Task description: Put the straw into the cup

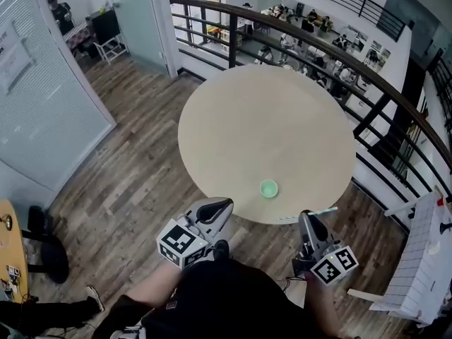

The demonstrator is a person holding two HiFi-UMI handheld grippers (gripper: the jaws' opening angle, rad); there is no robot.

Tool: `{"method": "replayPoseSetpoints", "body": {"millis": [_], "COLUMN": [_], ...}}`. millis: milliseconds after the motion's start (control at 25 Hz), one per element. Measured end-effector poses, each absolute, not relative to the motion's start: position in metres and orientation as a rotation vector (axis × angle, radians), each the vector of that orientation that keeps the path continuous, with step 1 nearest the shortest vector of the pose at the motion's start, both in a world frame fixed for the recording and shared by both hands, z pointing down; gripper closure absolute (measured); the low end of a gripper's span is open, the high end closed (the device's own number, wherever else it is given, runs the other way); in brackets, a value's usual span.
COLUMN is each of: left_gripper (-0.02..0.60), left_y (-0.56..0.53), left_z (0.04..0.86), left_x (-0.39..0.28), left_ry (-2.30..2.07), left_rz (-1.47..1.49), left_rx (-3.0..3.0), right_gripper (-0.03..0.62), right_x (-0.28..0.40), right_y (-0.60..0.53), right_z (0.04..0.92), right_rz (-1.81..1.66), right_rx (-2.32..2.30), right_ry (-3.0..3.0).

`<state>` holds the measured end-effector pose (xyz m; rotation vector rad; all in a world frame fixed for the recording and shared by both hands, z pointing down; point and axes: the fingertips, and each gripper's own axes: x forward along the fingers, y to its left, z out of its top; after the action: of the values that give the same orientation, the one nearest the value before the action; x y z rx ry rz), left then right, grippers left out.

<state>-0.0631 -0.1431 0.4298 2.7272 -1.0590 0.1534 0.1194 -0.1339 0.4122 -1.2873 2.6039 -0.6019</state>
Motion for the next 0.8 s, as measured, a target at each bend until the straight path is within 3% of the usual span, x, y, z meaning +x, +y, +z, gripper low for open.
{"method": "replayPoseSetpoints", "body": {"millis": [320, 800], "left_gripper": [0.566, 0.566], "left_y": [-0.196, -0.241], "left_z": [0.445, 0.467], "left_x": [-0.078, -0.024], "left_ry": [-1.008, -1.006], "left_rz": [0.199, 0.247], "left_rx": [2.715, 2.651], "right_gripper": [0.562, 0.561], "right_x": [0.110, 0.139], "right_y": [-0.185, -0.244], "right_z": [0.422, 0.453], "right_rz": [-0.636, -0.727], "right_rx": [-1.348, -1.285], "right_ry": [2.588, 2.645]}}
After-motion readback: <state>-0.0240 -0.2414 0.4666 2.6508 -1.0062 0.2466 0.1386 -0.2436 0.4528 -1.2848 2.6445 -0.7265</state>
